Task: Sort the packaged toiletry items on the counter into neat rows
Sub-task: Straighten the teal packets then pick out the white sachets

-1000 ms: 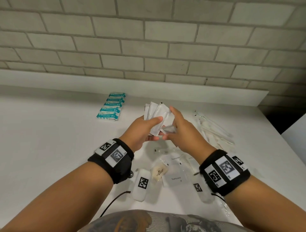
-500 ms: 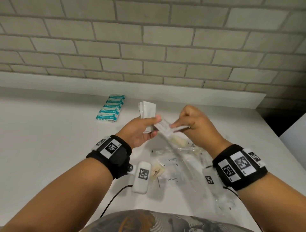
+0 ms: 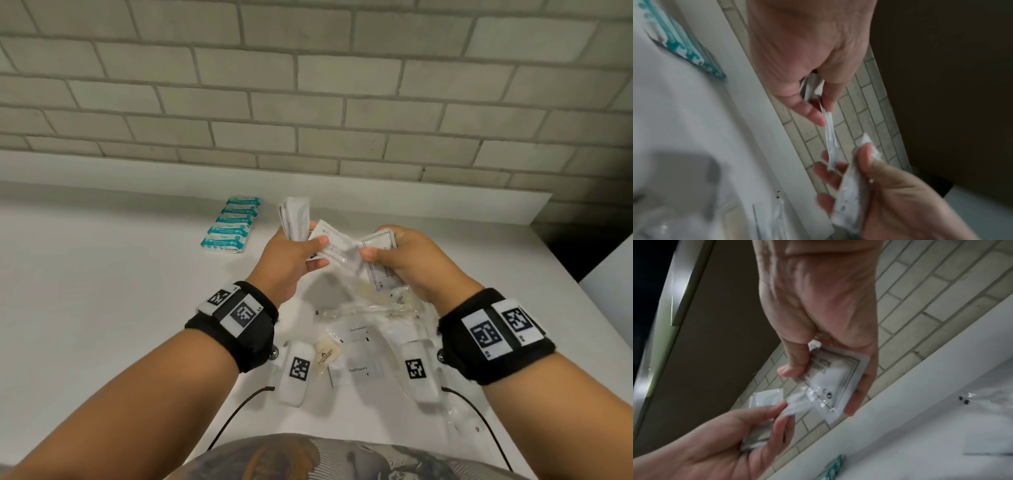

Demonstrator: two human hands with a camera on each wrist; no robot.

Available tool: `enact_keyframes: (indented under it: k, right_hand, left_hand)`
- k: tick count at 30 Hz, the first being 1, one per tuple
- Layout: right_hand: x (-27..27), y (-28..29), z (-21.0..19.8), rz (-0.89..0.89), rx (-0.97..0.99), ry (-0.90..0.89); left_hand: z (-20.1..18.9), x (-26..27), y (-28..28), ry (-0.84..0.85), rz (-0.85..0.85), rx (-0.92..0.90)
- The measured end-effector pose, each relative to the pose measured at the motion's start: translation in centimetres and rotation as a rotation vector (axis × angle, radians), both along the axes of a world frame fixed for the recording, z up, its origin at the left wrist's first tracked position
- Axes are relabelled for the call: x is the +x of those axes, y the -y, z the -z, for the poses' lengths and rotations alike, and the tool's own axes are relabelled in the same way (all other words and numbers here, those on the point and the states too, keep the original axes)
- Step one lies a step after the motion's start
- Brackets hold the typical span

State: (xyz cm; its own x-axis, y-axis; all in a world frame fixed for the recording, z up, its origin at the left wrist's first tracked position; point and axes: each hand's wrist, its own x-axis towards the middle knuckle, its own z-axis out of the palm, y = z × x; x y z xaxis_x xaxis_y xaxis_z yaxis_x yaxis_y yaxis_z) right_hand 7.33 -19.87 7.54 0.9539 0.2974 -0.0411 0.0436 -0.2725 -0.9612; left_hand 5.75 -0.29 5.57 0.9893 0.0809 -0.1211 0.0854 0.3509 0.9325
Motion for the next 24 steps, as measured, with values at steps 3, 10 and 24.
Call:
enact_keyframes:
  k: [3, 10, 24]
  right_hand:
    - [-0.1, -1.0, 1.1, 0.044, 0.073, -0.051]
    - [0.0, -3.6, 1.4, 0.163, 0.207, 0.008]
    - [1.2, -2.0, 0.9, 0.273, 0.304, -0.091]
  left_hand:
    - [-0.4, 0.2, 0.1, 0.047, -0.094, -0.281]
    - [0.9, -1.2, 1.4, -0.176, 0.211, -0.15]
    - [0.4, -1.2, 1.2, -0.175, 0.349, -0.124]
